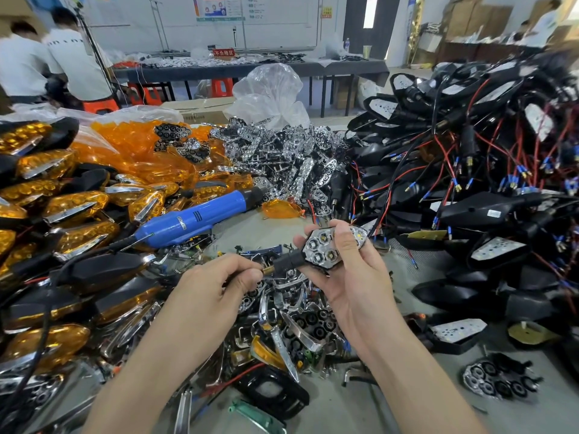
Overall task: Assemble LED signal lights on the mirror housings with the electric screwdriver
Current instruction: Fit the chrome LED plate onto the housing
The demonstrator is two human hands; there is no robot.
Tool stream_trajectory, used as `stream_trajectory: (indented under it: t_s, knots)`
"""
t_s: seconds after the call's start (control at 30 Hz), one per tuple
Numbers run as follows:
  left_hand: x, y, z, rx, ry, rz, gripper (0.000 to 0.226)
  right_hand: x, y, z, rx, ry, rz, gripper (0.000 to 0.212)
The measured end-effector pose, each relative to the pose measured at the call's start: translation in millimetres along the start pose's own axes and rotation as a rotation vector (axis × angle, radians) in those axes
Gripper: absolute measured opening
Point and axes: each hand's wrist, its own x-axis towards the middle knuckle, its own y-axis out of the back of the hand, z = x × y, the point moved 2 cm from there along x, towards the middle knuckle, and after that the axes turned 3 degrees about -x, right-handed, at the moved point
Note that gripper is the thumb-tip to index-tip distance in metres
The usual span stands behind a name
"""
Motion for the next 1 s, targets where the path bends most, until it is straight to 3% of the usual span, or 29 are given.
stream_trajectory:
  t_s: [0.17,0.33,0.43,0.67,0.83,1.0]
  knots:
    - [-2,0,2,-0.003,0.002,-0.022,0.011,1,1,1,-0.04,0.014,0.022,0.032]
    - [-1,-2,12,-0.02,-0.076,-0.013,0.039,0,0,7,-0.12,-0.002,0.005,0.039]
    - [2,-10,24,0.019,-0.154,0.0,0.044,-3,-4,14,-0.163,-0.001,-0.06,0.03]
    - [6,-23,27,-0.11,-0.083,-0.13,0.015,-5,-7,18,-0.177,-0.042,-0.112,0.038]
    - [8,-26,25,-0.187,-0.015,-0.148,0.012,-5,-11,18,-0.165,-0.05,-0.135,0.023]
    - [9,-29,19,-0.22,0.119,-0.101,0.016,-5,-10,22,-0.216,-0.043,-0.131,0.034]
